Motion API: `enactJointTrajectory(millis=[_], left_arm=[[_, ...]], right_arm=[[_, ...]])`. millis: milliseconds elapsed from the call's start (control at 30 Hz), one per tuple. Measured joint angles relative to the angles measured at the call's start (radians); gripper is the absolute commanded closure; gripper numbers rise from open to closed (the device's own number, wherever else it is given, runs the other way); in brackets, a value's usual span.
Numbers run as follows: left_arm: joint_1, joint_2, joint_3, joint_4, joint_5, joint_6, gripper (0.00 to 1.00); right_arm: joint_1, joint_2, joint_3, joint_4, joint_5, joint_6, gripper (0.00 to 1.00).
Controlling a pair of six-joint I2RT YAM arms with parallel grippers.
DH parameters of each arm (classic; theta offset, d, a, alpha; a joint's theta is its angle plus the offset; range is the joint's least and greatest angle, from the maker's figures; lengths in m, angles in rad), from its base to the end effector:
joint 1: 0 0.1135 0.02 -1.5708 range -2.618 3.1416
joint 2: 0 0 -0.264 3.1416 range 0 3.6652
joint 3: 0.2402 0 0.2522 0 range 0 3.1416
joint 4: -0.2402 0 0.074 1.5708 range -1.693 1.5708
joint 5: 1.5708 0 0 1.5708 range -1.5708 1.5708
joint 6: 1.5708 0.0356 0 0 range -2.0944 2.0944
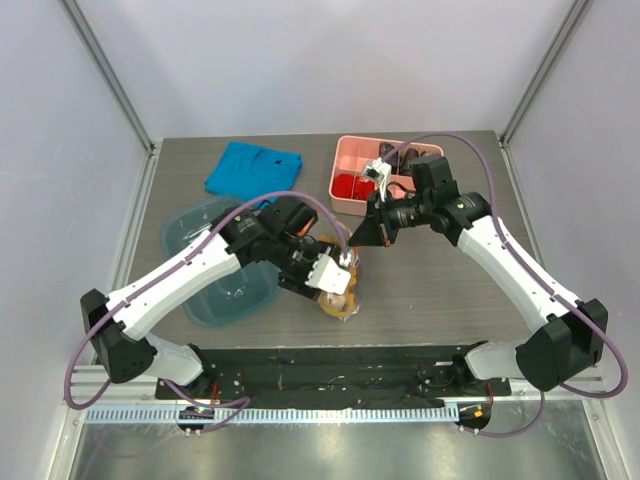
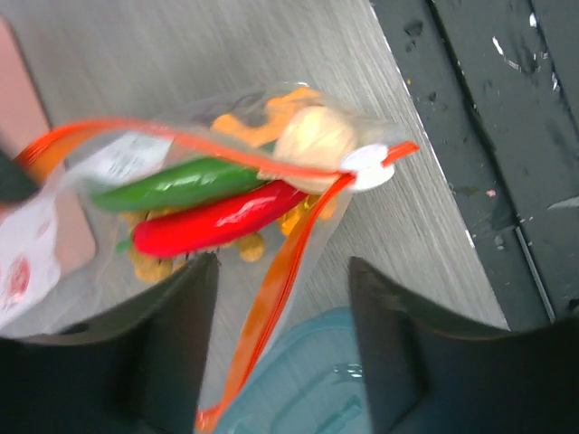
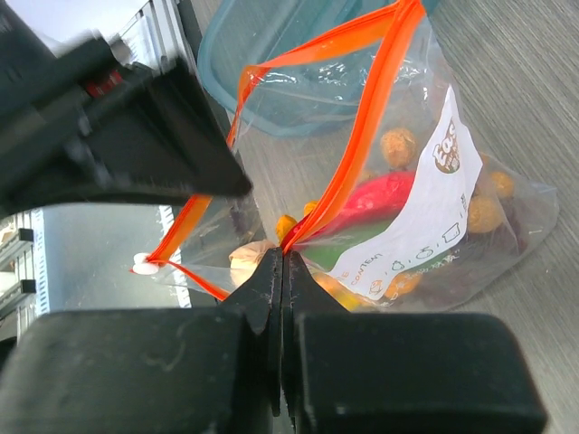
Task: Place the food in the zip-top bag and seal the zipper
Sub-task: Adjust the zipper food storage bag at the center of the board.
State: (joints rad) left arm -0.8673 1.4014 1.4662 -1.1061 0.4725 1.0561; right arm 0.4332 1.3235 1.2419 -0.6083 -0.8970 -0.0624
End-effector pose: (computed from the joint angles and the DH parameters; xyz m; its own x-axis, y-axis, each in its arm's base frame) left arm 0.1619 -0.2160 0.3582 0.4457 0.6728 -0.5906 0.8934 -0.3756 0.2463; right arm 0.2412 0.1422 0.3481 -0.5261 -0.2862 -0.8008 -0.8434 0.2960 0.4483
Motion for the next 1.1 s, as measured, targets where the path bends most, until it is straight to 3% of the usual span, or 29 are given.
enactJointTrajectory(millis=[67,200,300,400,433,533,700,800,967,1100], left_arm=[[-0.020,0.011,-0.023,0.012,-0.017,0.023,0.56],[-0.043,0.034,-0.047,0.017,-0.034,0.045,0.88],[-0.044,0.039,-0.047,0.027,-0.030,0.015,1.00],[-0.044,0.039,-0.047,0.063,-0.016,-0.061,1.00],[-0.044,0.038,-0.048,0.079,-0.015,-0.092,1.00],[-0.044,0.034,-0.066,0.162,-0.012,-0.219,1.00],[-0.045,0.034,-0.101,0.252,-0.002,-0.429,1.00],[-0.045,0.041,-0.107,0.311,0.003,-0.558,1.00],[-0.044,0.056,-0.108,0.388,0.010,-0.716,1.00],[-0.044,0.071,-0.100,0.436,0.008,-0.840,1.00]], right_arm=[[0.005,0.013,0.008,-0.002,-0.003,-0.010,0.99],[0.018,0.034,0.023,-0.005,-0.008,-0.026,0.99],[0.030,0.060,0.044,-0.005,-0.013,-0.040,0.99],[0.036,0.087,0.066,0.009,-0.014,-0.037,0.69],[0.037,0.093,0.072,0.017,-0.013,-0.031,0.46],[0.037,0.102,0.091,0.043,0.016,-0.019,0.26],[0.011,0.027,0.050,0.076,0.119,-0.024,0.26],[-0.072,-0.120,-0.049,0.080,0.149,-0.045,0.26],[-0.281,-0.398,-0.212,0.089,0.137,-0.087,0.26],[-0.293,-0.520,-0.290,0.077,0.074,-0.131,0.26]])
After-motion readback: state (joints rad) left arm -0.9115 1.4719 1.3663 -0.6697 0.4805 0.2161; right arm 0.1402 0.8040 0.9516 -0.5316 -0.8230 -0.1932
